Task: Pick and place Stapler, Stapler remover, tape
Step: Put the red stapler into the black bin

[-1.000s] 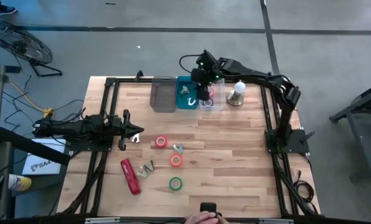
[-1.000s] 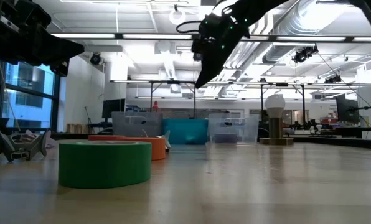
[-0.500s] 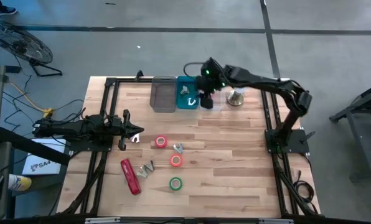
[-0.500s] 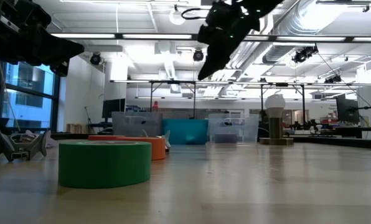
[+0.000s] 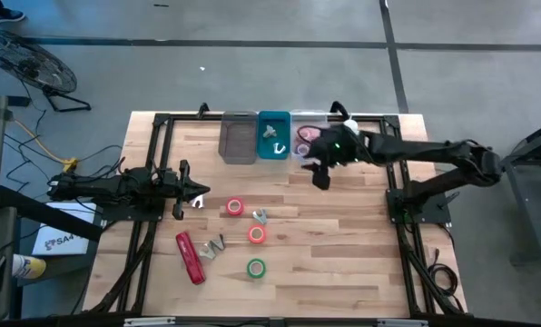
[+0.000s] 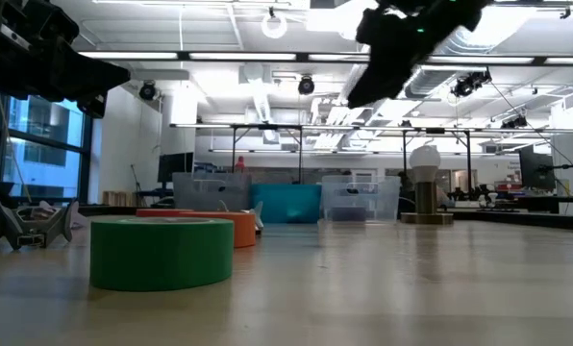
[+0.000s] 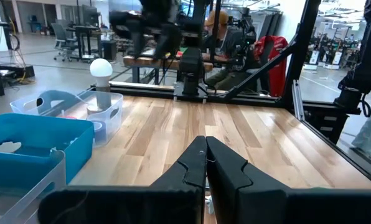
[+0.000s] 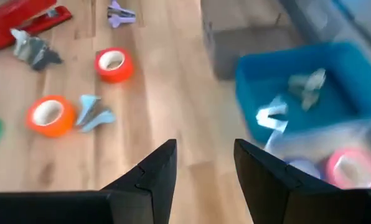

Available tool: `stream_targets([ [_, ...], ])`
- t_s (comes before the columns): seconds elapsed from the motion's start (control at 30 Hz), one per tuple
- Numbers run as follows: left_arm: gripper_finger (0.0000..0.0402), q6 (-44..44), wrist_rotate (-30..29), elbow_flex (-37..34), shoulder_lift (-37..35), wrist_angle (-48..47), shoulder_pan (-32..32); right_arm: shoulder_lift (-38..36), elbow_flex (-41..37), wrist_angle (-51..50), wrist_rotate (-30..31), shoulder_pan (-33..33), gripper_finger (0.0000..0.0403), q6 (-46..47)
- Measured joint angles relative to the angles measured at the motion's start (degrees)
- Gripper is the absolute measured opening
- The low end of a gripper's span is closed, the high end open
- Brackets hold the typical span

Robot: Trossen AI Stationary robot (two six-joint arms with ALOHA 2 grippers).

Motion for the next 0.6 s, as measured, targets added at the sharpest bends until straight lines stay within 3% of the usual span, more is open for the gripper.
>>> stream_targets([
  [0.2, 0.0005, 0.0, 0.0, 0.0, 0.0, 0.0, 0.0, -9.9, -11.6, 2.6, -1.5, 4.4, 0.0151, 14.7],
  [0.4, 0.0005, 0.0, 0.0, 0.0, 0.0, 0.0, 0.0, -21.4, -24.9, 12.5, -1.9, 9.5, 0.0153, 31.2],
  [0.6, 0.0005, 0.0, 0.0, 0.0, 0.0, 0.0, 0.0, -30.4, -36.3, 24.0, -2.3, 13.2, 0.0153, 34.2],
])
